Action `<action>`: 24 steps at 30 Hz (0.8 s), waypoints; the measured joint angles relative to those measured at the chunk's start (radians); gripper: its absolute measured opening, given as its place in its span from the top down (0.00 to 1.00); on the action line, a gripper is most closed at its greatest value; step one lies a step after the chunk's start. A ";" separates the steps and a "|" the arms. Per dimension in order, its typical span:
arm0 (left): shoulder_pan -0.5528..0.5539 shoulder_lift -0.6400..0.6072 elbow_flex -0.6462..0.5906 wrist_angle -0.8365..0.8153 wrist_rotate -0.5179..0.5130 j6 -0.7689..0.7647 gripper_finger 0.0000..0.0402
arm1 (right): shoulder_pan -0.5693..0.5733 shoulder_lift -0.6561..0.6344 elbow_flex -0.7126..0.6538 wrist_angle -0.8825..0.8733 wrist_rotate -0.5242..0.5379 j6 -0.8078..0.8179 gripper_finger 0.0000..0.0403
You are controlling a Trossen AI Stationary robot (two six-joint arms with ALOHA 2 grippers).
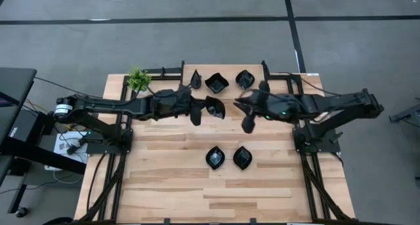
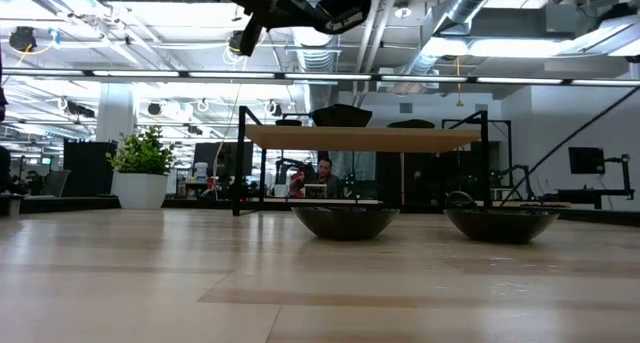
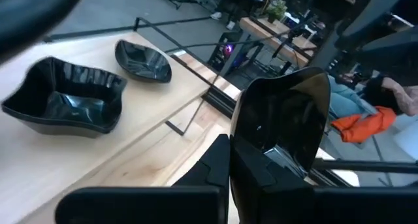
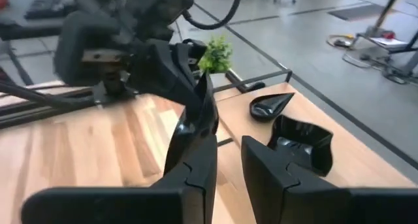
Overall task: Pick & Place Mini shaped plates
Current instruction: Stack the black leaf shaped plate on top of the black leaf shaped plates on the shelf
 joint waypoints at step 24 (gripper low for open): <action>0.011 0.000 0.000 -0.001 -0.027 0.079 0.99 | -0.071 0.499 0.670 -0.599 0.023 0.043 0.62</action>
